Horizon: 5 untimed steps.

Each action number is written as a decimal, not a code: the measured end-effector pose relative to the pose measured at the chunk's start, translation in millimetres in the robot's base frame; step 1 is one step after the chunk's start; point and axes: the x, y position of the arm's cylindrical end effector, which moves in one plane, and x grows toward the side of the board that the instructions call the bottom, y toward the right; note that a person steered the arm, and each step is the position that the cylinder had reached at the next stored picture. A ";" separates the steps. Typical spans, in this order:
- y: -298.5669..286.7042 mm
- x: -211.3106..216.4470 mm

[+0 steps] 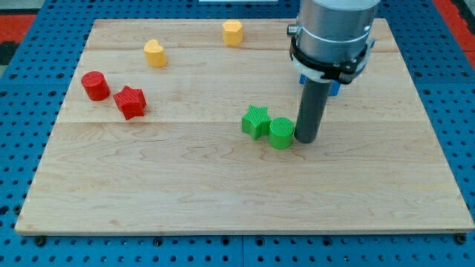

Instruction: Touch the bottom of yellow heart

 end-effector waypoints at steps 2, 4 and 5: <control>-37.1 -113.3; -200.1 -140.1; -257.2 -173.3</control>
